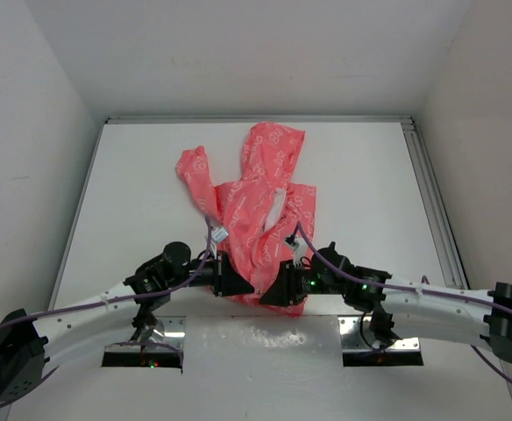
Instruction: Zip up the jacket
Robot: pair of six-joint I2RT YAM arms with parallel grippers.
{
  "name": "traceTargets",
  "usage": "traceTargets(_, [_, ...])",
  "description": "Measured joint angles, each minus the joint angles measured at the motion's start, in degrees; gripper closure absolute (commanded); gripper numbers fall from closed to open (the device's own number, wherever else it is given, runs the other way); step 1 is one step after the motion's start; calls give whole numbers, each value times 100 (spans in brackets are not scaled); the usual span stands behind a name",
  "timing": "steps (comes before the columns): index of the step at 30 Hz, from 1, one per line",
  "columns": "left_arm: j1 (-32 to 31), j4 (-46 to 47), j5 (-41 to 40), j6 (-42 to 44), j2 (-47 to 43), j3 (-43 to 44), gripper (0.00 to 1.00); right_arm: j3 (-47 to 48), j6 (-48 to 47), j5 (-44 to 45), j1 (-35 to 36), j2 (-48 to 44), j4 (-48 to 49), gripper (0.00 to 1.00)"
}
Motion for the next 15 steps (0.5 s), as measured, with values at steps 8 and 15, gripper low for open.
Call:
traceTargets(8, [-7,0,-4,2,9,0,100,81,-44,107,0,-118,-201,70])
traceTargets(15, [-33,28,-4,-2,24,-17,100,129,-85,133,0,-131,-326,77])
